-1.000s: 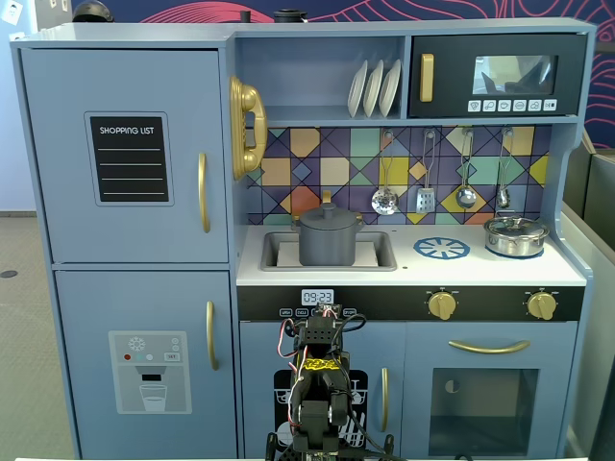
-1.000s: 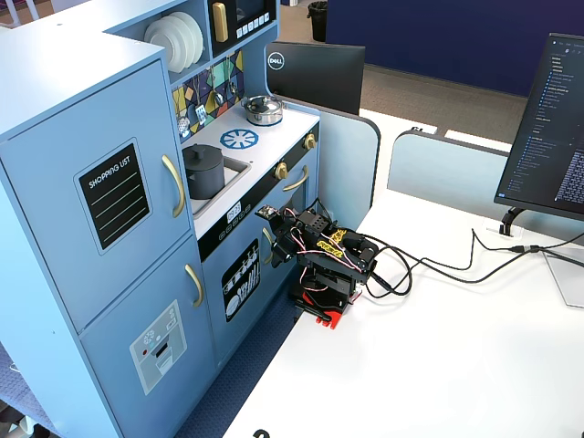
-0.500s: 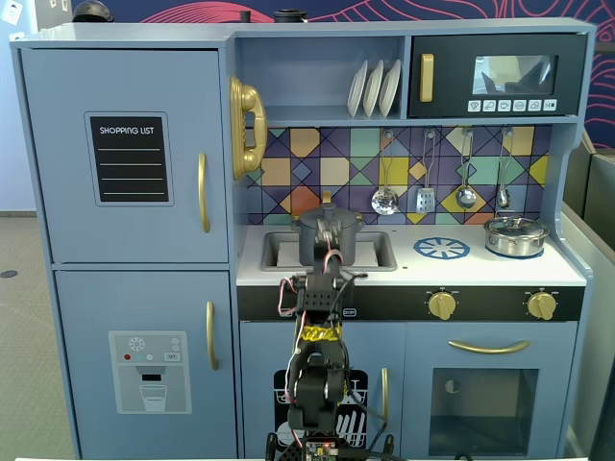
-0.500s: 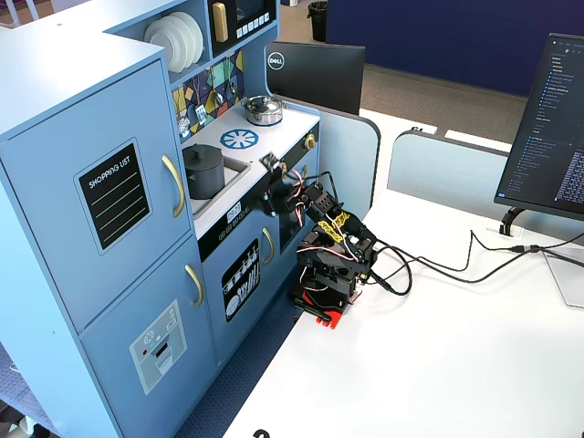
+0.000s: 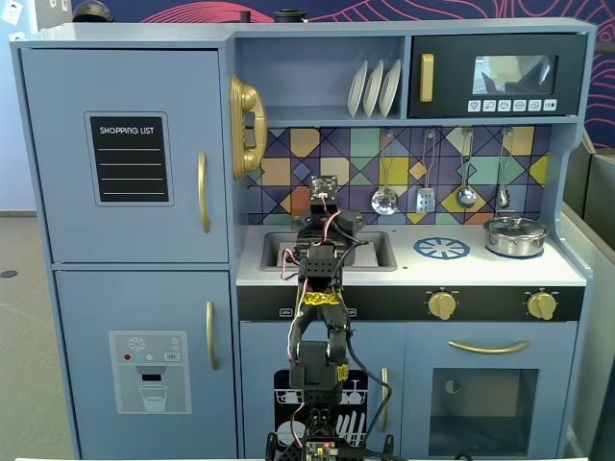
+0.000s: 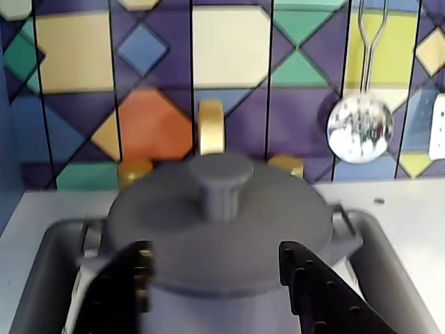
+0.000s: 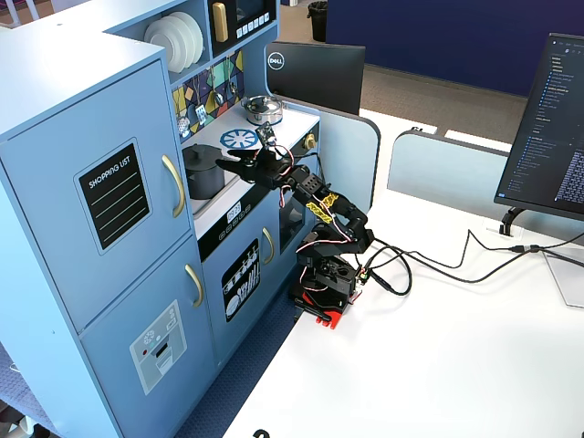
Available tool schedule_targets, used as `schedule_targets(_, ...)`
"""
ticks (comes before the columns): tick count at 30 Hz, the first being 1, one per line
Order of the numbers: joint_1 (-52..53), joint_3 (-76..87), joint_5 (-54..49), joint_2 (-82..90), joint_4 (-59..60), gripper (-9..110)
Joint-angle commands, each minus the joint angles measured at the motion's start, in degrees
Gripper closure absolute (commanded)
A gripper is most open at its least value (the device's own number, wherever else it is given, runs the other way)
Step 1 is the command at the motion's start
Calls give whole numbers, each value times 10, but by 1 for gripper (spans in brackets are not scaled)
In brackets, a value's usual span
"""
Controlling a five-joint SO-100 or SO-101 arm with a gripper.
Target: Take off the lid from the gray recipient and place it on the counter
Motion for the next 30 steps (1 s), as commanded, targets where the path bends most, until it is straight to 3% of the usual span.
schedule_targets(1,12,-53,9,-38,-29,80)
schedule_targets(30,-10,-178,7,-325,-176,85)
